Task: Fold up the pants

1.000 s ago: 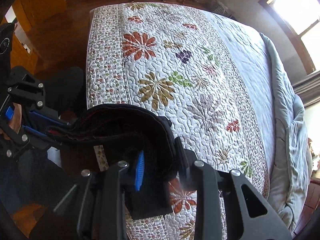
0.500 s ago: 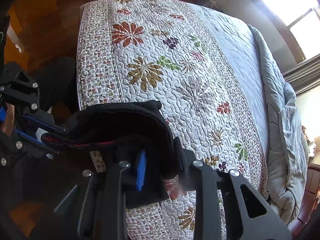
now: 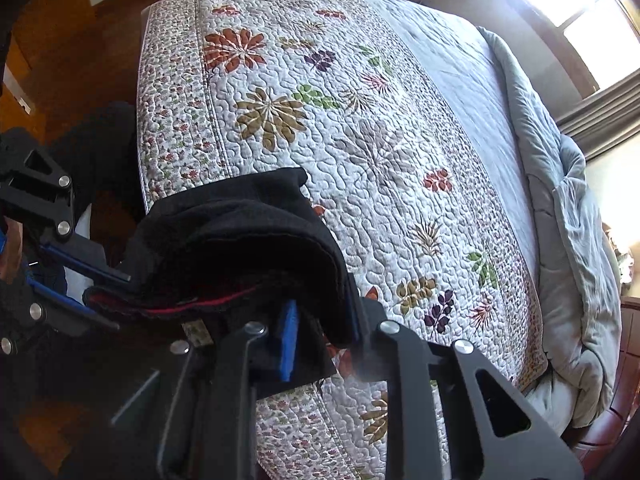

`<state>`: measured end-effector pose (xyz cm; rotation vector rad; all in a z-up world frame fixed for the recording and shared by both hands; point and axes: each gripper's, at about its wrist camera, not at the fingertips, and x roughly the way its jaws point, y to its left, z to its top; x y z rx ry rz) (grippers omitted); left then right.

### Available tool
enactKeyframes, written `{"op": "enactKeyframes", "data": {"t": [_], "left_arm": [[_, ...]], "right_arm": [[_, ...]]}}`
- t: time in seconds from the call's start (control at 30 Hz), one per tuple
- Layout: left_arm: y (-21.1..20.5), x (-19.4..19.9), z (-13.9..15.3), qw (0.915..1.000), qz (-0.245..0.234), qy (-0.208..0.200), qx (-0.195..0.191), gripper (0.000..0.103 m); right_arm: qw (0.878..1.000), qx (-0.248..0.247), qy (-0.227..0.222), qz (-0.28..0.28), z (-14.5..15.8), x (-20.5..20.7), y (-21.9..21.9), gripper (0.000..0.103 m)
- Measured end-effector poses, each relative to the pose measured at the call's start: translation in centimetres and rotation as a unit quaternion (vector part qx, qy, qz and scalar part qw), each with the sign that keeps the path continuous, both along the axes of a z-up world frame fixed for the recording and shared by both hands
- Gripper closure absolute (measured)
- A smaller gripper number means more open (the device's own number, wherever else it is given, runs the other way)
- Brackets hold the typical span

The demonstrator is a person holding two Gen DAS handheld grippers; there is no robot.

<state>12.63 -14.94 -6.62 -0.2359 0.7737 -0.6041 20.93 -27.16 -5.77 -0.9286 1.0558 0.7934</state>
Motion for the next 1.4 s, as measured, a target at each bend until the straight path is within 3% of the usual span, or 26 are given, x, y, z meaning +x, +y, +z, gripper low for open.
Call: {"op": "enactKeyframes", "data": {"t": [0.87, 1.4], "left_arm": [[-8.0, 3.1, -4.5, 0.9969, -0.068, 0.038, 0.014, 0.088], [-12.5, 4.0, -9.1, 0.9925, -0.093, 0.069, 0.041, 0.088]], "right_arm": [[0.998, 0.014, 0.023, -0.051, -5.4, 1.5, -7.7, 0.085], [0.996, 0.02, 0.046, -0.08, -10.7, 2.0, -11.9, 0.085]]}}
